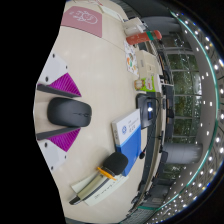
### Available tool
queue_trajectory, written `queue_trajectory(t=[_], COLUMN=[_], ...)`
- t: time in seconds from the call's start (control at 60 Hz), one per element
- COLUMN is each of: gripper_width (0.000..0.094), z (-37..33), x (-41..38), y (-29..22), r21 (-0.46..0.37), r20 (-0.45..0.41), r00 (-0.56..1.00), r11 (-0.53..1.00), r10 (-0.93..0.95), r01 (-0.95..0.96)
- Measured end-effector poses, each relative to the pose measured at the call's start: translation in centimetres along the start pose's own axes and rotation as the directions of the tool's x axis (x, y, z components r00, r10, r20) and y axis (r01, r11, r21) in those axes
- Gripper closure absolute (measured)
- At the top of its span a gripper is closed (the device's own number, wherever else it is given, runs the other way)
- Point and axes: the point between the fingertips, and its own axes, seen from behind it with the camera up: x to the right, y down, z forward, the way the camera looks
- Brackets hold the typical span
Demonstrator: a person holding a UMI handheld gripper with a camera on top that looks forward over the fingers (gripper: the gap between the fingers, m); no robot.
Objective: Arrange mouse
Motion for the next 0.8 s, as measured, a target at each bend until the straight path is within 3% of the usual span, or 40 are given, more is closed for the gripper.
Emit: queue_trajectory(t=[0.033, 0.283, 0.4, 0.5, 0.683, 0.8], gripper_width=[0.0453, 0.0582, 0.0591, 0.0591, 0.0591, 0.0593], z=[0.1, 0.1, -1.3, -4.4, -11.0, -12.8], x=[0.0, 0.0, -0.2, -1.9, -11.6, -21.2], y=[-0.1, -0.2, -1.8, -6.2, -14.6, -15.7], r21=[0.001, -0.005, 0.019, 0.096, 0.241, 0.252], r20=[-0.005, -0.002, -0.025, -0.040, 0.013, 0.092], r00=[1.000, 1.000, 1.000, 0.999, 1.000, 0.995], r11=[1.000, 1.000, 1.000, 0.995, 0.970, 0.968], r10=[0.001, 0.001, 0.005, 0.023, 0.008, -0.028], r01=[-0.001, -0.001, -0.004, -0.020, -0.011, 0.004])
